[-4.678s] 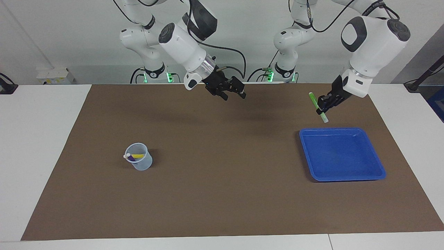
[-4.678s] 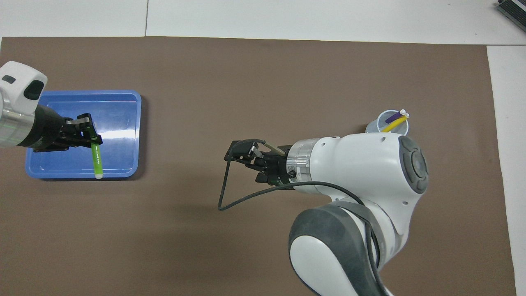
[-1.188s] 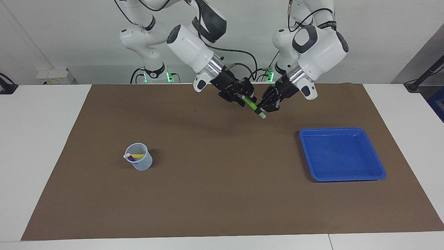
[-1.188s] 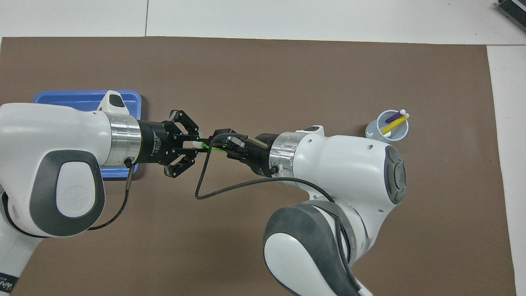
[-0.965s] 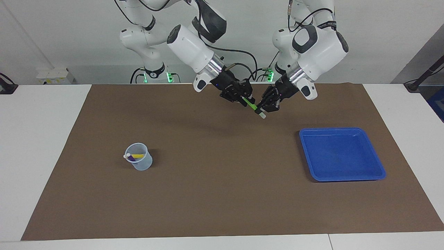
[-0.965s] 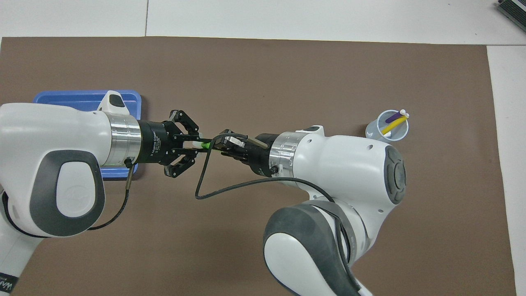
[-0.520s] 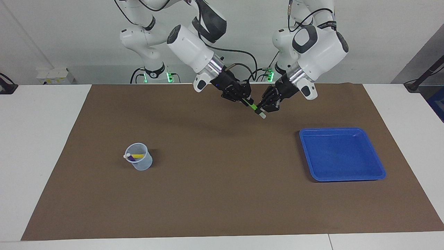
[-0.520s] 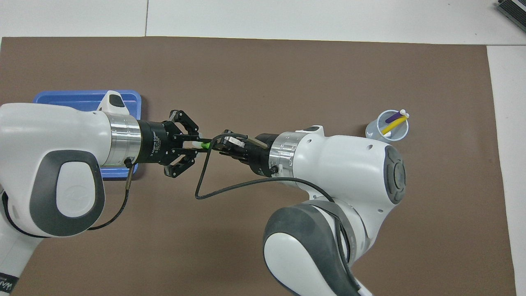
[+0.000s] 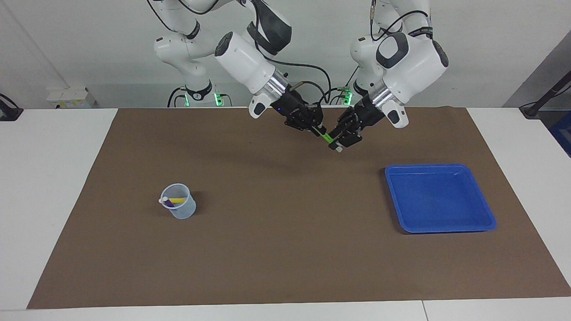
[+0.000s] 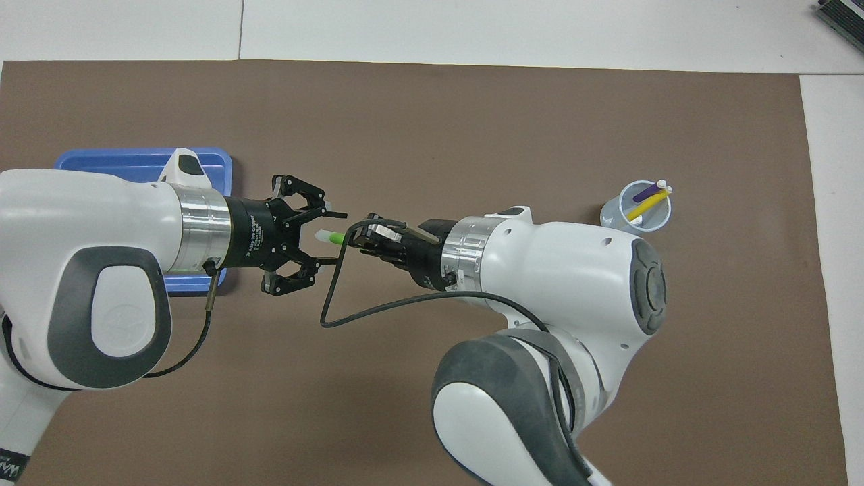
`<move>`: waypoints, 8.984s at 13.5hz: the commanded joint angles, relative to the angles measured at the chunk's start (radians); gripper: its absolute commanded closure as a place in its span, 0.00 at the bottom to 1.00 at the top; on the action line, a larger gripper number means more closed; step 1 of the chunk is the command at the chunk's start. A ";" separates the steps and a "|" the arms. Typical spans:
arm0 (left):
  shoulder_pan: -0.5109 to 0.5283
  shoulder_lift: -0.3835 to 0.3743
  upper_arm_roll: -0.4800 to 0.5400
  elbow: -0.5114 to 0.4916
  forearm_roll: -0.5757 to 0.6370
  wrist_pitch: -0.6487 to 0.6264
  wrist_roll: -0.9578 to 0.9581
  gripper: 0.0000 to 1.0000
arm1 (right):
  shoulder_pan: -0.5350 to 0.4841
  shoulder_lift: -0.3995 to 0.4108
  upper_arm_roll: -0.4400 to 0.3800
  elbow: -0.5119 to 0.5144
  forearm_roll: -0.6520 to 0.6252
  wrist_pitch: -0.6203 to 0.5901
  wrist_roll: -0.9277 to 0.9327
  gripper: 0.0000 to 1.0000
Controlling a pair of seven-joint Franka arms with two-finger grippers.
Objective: Transfer and insert pens with both arms
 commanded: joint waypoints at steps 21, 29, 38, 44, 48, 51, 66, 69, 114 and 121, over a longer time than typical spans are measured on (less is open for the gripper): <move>0.139 -0.044 0.031 0.111 0.668 -0.194 1.080 0.00 | -0.225 0.027 -0.154 0.171 -0.808 -0.531 -1.179 1.00; 0.257 -0.044 0.039 0.108 0.669 -0.174 1.269 0.00 | -0.363 0.038 -0.157 0.065 -0.880 -0.365 -1.464 1.00; 0.300 -0.032 0.039 0.093 0.669 -0.157 1.278 0.00 | -0.398 0.036 -0.172 -0.036 -0.877 -0.254 -1.513 0.66; 0.310 0.056 0.075 0.186 0.729 -0.189 1.301 0.00 | -0.392 0.027 -0.171 -0.013 -0.854 -0.315 -1.499 0.00; 0.172 0.122 0.193 0.340 0.779 -0.315 1.301 0.00 | -0.320 -0.052 -0.157 0.020 -0.842 -0.464 -1.268 0.00; -0.139 0.136 0.503 0.381 0.771 -0.347 1.301 0.00 | -0.288 -0.137 -0.152 0.020 -0.836 -0.587 -1.082 0.00; -0.034 0.125 0.312 0.386 0.709 -0.421 1.238 0.00 | -0.288 -0.151 -0.142 0.063 -0.753 -0.747 -0.705 0.00; -0.028 0.119 0.312 0.383 0.709 -0.407 1.246 0.00 | -0.314 -0.149 -0.146 0.073 -0.768 -0.790 -0.700 0.00; -0.023 0.096 0.310 0.364 0.709 -0.401 1.243 0.00 | -0.323 -0.086 -0.269 0.215 -0.816 -0.891 -0.694 0.00; -0.034 0.090 0.309 0.372 0.709 -0.398 1.243 0.00 | -0.317 -0.086 -0.269 0.215 -0.816 -0.891 -0.694 0.00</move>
